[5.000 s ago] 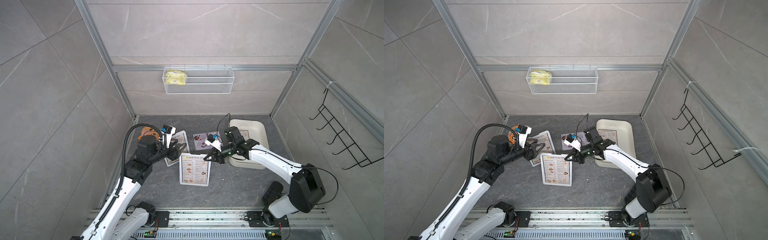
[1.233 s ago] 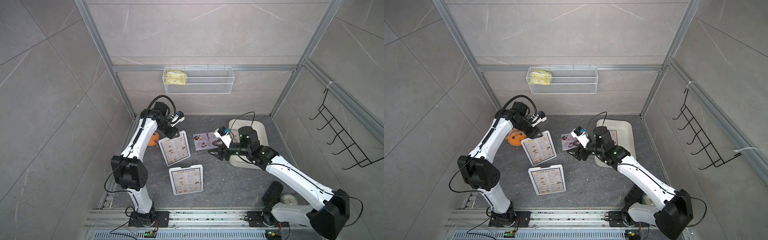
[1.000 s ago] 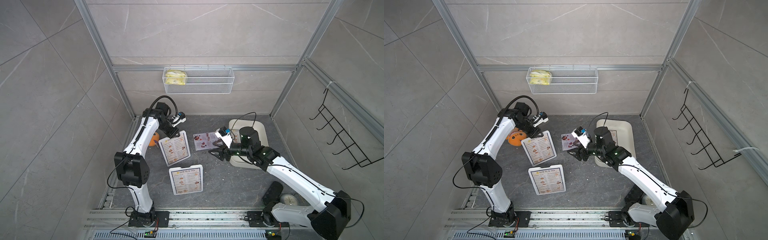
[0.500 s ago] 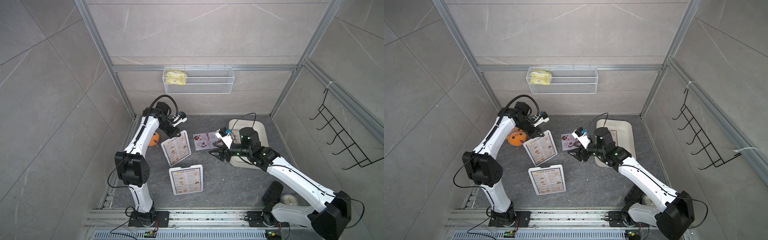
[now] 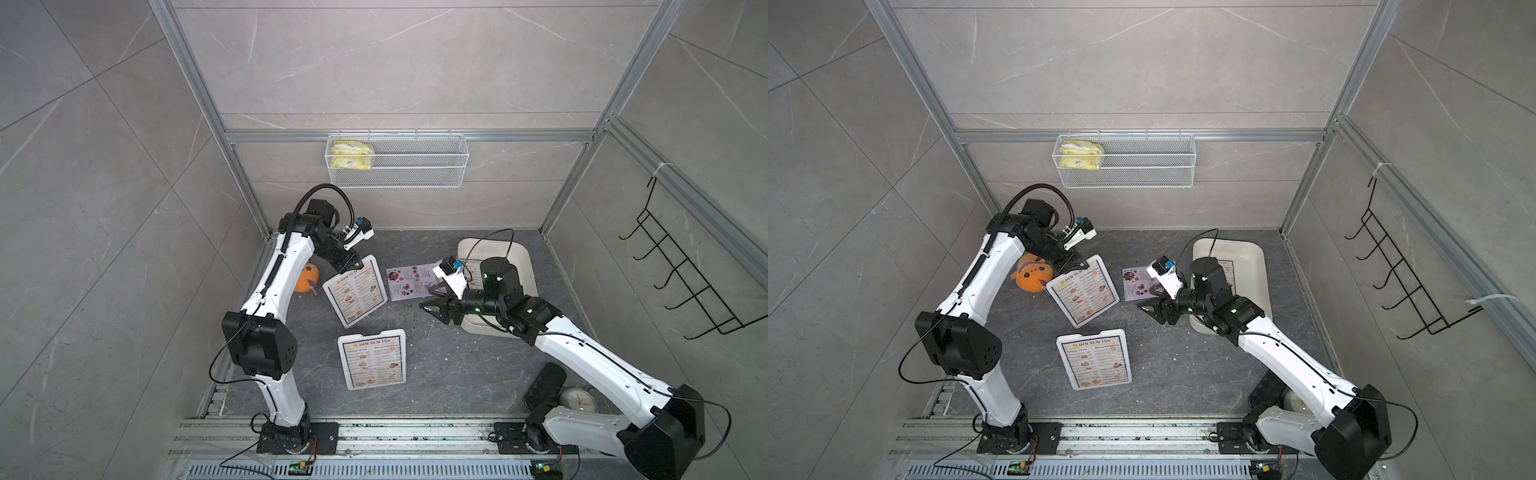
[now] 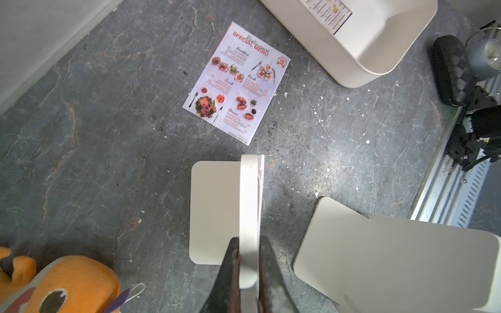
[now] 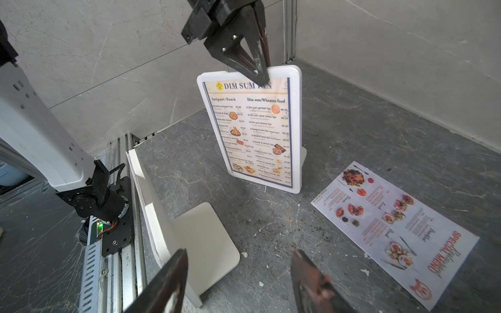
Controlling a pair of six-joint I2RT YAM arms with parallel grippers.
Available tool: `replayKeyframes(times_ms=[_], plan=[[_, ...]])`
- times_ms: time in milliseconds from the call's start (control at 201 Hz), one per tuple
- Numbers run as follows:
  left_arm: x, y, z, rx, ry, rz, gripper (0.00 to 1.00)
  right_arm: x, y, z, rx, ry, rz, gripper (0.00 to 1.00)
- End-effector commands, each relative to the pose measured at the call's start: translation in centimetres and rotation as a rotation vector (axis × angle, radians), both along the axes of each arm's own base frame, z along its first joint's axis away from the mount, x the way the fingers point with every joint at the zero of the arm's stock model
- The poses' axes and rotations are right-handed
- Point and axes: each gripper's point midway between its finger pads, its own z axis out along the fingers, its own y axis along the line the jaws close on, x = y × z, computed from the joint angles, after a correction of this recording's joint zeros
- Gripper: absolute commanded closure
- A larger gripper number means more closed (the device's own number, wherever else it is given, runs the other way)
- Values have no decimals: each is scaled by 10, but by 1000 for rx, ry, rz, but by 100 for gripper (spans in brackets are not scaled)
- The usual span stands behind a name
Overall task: Replace the menus in the menu holders
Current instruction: Pick up the menu holder from the center of the board, then place the menu holder at the center of the board.
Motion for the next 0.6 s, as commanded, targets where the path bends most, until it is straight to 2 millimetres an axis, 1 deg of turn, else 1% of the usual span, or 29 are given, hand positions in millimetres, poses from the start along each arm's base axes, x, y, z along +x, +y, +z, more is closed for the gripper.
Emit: replayKeyframes(times_ms=[0, 109, 239, 299, 413, 592], plan=[[-19, -25, 46, -135, -47, -67, 100, 2, -9, 8, 8, -24, -48, 37], [-27, -48, 52, -161, -54, -133, 100, 4, -16, 9, -2, -30, -88, 37], [-26, -74, 52, -166, -52, -191, 100, 5, -26, 9, -10, -46, -138, 38], [-27, -86, 49, -171, -41, -219, 100, 6, -31, 9, -18, -53, -162, 38], [-29, -107, 38, -140, -19, -278, 100, 8, -40, 10, -42, -64, -213, 38], [-34, -137, 23, -112, 13, -359, 100, 12, -63, 14, -74, -97, -328, 38]])
